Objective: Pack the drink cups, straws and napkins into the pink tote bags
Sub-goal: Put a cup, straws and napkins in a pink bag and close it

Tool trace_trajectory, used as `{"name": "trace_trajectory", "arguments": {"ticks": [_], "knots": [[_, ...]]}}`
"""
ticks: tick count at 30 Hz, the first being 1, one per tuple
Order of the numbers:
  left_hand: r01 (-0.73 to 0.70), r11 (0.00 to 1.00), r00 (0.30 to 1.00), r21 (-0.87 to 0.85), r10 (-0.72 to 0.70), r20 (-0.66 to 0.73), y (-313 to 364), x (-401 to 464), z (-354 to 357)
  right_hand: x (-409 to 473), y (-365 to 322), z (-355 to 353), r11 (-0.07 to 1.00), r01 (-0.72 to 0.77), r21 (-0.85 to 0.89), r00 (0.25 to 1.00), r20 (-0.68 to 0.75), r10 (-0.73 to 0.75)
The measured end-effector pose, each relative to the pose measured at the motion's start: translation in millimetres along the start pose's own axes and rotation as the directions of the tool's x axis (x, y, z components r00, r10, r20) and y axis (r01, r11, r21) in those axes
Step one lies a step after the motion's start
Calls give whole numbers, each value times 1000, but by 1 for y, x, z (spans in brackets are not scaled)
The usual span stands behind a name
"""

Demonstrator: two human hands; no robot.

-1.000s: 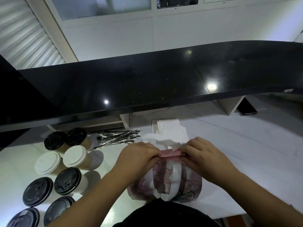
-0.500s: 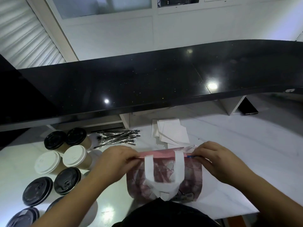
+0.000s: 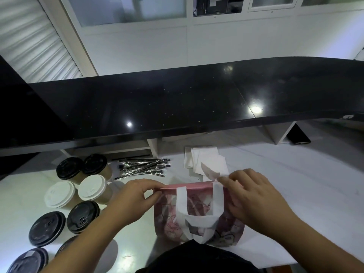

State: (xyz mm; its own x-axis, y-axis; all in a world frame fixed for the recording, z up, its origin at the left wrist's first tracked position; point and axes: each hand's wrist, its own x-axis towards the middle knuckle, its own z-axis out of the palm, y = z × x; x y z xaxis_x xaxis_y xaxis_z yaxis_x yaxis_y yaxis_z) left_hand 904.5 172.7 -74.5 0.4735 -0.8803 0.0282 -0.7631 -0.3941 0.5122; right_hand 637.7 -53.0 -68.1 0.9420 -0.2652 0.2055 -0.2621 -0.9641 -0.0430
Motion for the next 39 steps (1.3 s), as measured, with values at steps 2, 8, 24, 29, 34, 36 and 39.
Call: {"name": "trace_trajectory", "arguments": {"ticks": [2, 8, 24, 29, 34, 36, 39], "knots": [[-24, 1000, 1000, -12, 24, -15, 0, -1, 0, 9, -13, -2, 998, 33, -58, 998, 54, -30], [-38, 998, 999, -50, 37, -35, -1, -2, -3, 36, -20, -19, 989, 113, -99, 957, 277, -82], [-65, 895, 935, -440, -99, -339, 5, 28, -77, 162, -51, -183, 969, -248, 21, 948, 210, 238], [-108, 891, 905, -442, -95, -414, 7, 44, -117, 241, -66, -223, 975, -223, 12, 972, 77, 222], [-167, 838, 883, -520, -107, -456, 0, 55, -153, 311, -92, -254, 983, -177, -41, 980, 84, 180], [-168, 830, 883, -531, -113, -455, -9, 61, -166, 337, -100, -260, 982, -170, -87, 984, 45, 174], [-177, 816, 896, -551, -97, -433, -27, 74, -182, 378, -108, -256, 974, -178, -137, 984, -37, 175]]}}
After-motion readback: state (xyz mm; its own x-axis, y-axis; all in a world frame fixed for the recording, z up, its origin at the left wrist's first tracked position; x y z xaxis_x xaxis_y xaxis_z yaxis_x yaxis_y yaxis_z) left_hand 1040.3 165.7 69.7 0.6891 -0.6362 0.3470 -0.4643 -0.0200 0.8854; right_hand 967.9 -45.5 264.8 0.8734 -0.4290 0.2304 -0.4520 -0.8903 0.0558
